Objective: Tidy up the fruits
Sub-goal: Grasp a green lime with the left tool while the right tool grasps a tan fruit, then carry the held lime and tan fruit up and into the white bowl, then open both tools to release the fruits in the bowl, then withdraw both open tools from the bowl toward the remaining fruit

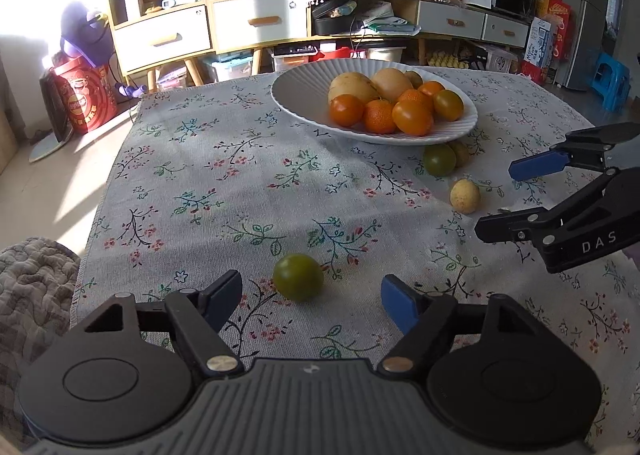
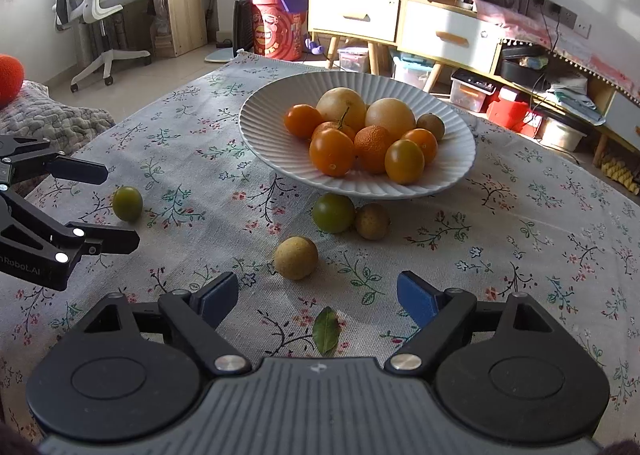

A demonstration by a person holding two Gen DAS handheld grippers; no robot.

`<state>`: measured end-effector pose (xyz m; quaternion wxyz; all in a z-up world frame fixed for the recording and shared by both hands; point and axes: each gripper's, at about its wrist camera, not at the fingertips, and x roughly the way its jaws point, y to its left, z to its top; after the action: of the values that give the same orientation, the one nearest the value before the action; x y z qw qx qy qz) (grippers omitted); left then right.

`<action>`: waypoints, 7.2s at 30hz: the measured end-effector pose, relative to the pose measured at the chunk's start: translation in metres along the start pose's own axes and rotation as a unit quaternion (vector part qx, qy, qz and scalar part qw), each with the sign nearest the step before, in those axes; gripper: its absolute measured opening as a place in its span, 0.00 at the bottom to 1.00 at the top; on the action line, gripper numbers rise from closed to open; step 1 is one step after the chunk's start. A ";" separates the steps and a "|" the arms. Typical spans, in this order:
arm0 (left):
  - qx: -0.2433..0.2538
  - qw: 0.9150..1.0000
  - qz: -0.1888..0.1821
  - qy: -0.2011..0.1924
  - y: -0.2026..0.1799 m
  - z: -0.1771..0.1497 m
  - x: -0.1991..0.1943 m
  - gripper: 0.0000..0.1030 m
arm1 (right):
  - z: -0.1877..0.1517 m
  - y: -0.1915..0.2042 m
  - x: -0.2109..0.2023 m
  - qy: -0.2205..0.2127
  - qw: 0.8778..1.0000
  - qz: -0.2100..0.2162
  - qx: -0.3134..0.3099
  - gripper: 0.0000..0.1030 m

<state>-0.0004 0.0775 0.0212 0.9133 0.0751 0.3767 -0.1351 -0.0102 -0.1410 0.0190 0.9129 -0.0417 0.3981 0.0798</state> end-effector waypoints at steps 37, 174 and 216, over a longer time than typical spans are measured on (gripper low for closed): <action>-0.030 0.999 -0.009 -0.003 0.004 0.006 0.003 0.16 | 0.011 0.006 0.007 -0.002 1.000 0.015 -0.001 0.23; -0.102 0.993 -0.039 -0.047 -0.005 0.165 0.062 0.74 | 0.106 -0.084 0.020 -0.059 0.997 -0.023 0.046 0.67; -0.062 0.996 -0.003 -0.064 -0.023 0.092 -0.012 0.93 | 0.051 -0.049 -0.039 -0.060 0.997 -0.016 0.054 0.93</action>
<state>0.0465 0.0363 0.0937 0.9379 0.0084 0.3258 -0.1187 0.0094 -0.1859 0.0830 0.9371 0.0064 0.3460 0.0463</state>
